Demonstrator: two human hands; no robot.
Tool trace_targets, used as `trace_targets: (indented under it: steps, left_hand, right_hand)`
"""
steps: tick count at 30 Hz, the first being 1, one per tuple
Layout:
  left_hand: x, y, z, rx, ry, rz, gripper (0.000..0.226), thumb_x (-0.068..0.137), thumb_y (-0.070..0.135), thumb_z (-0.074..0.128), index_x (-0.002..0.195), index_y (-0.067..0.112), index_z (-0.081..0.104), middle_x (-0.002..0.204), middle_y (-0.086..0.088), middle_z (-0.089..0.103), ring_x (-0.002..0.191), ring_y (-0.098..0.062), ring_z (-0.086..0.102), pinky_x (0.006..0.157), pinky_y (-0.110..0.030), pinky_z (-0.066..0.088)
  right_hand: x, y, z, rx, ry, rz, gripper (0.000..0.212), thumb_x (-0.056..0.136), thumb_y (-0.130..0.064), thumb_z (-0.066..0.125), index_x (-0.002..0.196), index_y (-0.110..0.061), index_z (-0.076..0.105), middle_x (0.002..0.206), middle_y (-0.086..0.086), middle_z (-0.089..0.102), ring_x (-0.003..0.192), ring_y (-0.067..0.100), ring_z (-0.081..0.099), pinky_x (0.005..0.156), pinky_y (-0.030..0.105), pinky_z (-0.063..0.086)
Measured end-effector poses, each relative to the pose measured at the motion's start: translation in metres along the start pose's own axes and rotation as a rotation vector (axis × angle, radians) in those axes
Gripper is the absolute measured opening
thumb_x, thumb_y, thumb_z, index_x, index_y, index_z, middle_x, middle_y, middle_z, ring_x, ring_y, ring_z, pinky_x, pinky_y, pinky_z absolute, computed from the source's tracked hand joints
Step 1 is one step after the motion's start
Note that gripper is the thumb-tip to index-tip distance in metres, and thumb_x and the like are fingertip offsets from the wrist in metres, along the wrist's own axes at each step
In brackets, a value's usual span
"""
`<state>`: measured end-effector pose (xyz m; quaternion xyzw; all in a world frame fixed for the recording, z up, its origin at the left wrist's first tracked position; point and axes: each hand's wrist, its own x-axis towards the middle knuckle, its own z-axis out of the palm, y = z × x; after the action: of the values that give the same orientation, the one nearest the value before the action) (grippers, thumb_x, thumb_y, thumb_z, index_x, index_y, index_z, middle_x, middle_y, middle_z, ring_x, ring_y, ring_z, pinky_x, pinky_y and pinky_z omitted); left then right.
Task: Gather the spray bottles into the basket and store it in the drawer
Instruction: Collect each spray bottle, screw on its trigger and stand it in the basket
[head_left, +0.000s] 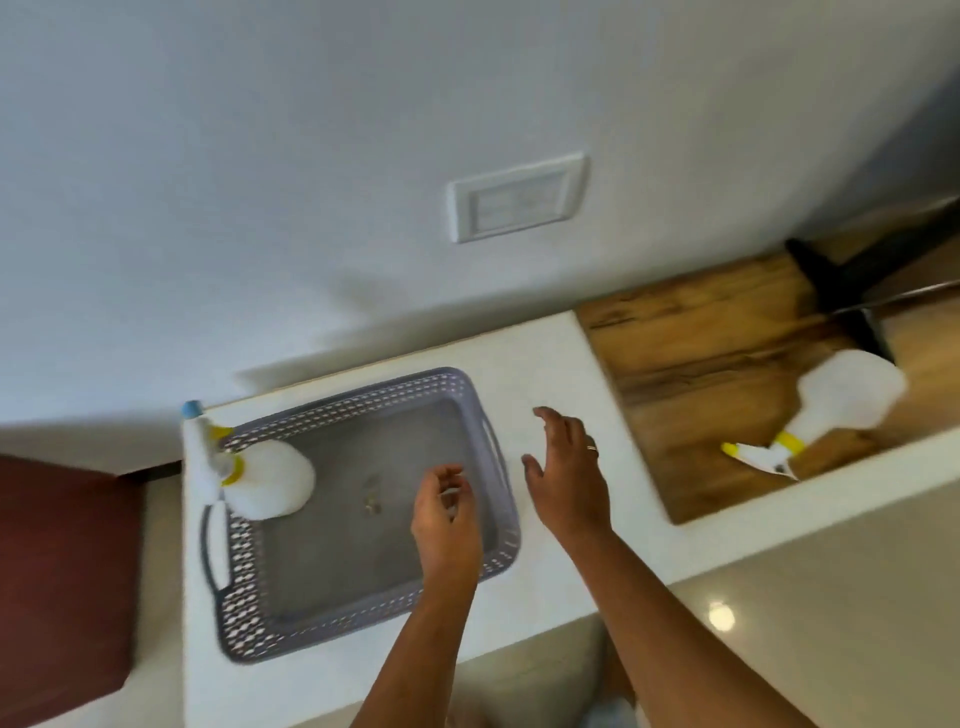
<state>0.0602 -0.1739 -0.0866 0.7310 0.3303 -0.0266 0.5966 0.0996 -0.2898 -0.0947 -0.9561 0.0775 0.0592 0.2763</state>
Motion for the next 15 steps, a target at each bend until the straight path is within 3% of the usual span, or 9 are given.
trace_targets:
  steps: [2, 5, 9, 15]
  left_hand:
    - [-0.021, 0.013, 0.041, 0.042, -0.1, 0.047, 0.017, 0.092, 0.005, 0.052, 0.105, 0.014, 0.058, 0.098, 0.0, 0.06, 0.087, -0.016, 0.057, 0.078, -0.022, 0.05]
    - [-0.047, 0.026, 0.097, 0.09, -0.247, 0.155, 0.019, 0.091, 0.005, 0.053, 0.102, 0.021, 0.057, 0.093, 0.008, 0.061, 0.079, -0.008, 0.058, 0.064, -0.008, 0.047]
    - [-0.072, 0.034, 0.167, 0.097, -0.438, 0.123, 0.022, 0.089, 0.002, 0.053, 0.096, 0.021, 0.059, 0.092, 0.005, 0.062, 0.077, -0.011, 0.057, 0.066, -0.016, 0.046]
    - [-0.093, 0.04, 0.246, 0.148, -0.515, -0.017, 0.019, 0.089, 0.006, 0.053, 0.098, 0.02, 0.061, 0.09, 0.01, 0.06, 0.085, -0.009, 0.055, 0.071, -0.022, 0.046]
  right_hand:
    - [0.006, 0.043, -0.029, -0.031, 0.062, 0.085, 0.049, 0.088, -0.018, 0.058, 0.133, -0.023, 0.041, 0.134, 0.007, 0.047, 0.118, 0.03, 0.05, 0.089, 0.041, 0.049]
    - [0.011, 0.101, -0.074, -0.099, 0.124, 0.174, 0.043, 0.084, -0.009, 0.058, 0.126, -0.016, 0.051, 0.126, 0.012, 0.053, 0.11, 0.034, 0.055, 0.084, 0.043, 0.051]
    - [0.013, 0.174, -0.129, -0.243, 0.131, 0.244, 0.042, 0.074, -0.007, 0.067, 0.115, -0.016, 0.06, 0.115, 0.013, 0.058, 0.102, 0.038, 0.056, 0.076, 0.045, 0.05]
    - [0.033, 0.253, -0.17, -0.585, -0.029, 0.21, 0.067, 0.051, -0.013, 0.089, 0.113, -0.018, 0.064, 0.122, 0.014, 0.06, 0.112, 0.037, 0.055, 0.086, 0.053, 0.046]
